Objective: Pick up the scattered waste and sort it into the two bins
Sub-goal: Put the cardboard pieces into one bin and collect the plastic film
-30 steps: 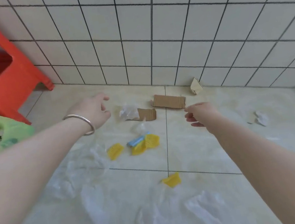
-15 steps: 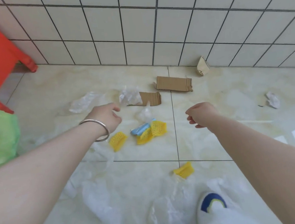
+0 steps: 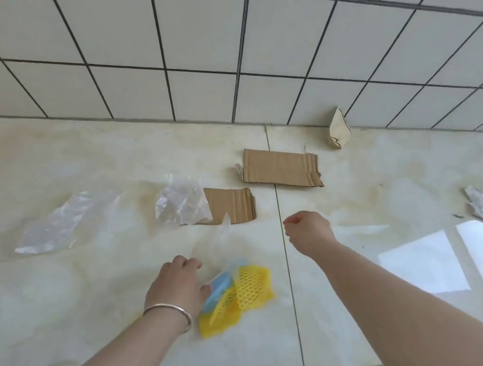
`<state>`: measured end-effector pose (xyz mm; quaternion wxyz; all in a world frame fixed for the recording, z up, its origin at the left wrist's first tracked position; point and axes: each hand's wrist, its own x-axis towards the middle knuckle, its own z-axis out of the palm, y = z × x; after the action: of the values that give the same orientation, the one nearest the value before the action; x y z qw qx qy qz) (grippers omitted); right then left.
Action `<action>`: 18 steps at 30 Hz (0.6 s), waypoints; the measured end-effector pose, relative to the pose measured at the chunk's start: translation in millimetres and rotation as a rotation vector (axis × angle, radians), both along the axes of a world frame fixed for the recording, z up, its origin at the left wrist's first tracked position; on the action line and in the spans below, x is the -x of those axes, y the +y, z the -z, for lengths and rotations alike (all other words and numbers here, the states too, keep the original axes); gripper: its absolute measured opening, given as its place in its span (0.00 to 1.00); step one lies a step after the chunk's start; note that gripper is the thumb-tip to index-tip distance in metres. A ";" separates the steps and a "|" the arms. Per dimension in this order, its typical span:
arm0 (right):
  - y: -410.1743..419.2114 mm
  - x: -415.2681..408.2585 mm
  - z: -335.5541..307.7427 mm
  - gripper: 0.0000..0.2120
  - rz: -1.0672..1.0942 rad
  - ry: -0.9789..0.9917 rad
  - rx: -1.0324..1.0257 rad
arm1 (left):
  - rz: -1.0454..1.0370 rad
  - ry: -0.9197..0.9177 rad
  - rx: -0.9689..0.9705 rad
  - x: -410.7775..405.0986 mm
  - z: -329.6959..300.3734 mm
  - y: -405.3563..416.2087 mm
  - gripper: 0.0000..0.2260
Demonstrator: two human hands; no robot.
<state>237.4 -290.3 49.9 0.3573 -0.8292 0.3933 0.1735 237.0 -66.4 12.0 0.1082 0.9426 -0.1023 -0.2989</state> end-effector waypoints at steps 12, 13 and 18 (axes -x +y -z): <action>31.5 -90.0 60.3 0.24 0.052 0.090 -0.003 | 0.089 0.143 0.032 -14.3 20.5 -24.0 0.14; 33.5 -93.1 64.9 0.20 0.049 0.109 -0.018 | 0.085 0.183 0.014 -16.5 19.1 -25.5 0.14; 33.7 -99.4 66.9 0.01 0.041 0.169 -0.198 | 0.065 0.295 -0.034 -29.0 12.1 -27.5 0.14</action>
<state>336.7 -256.6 -17.0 0.4062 -0.7642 0.4199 0.2734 265.9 -93.9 -0.1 0.0963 0.8863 -0.1106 -0.4392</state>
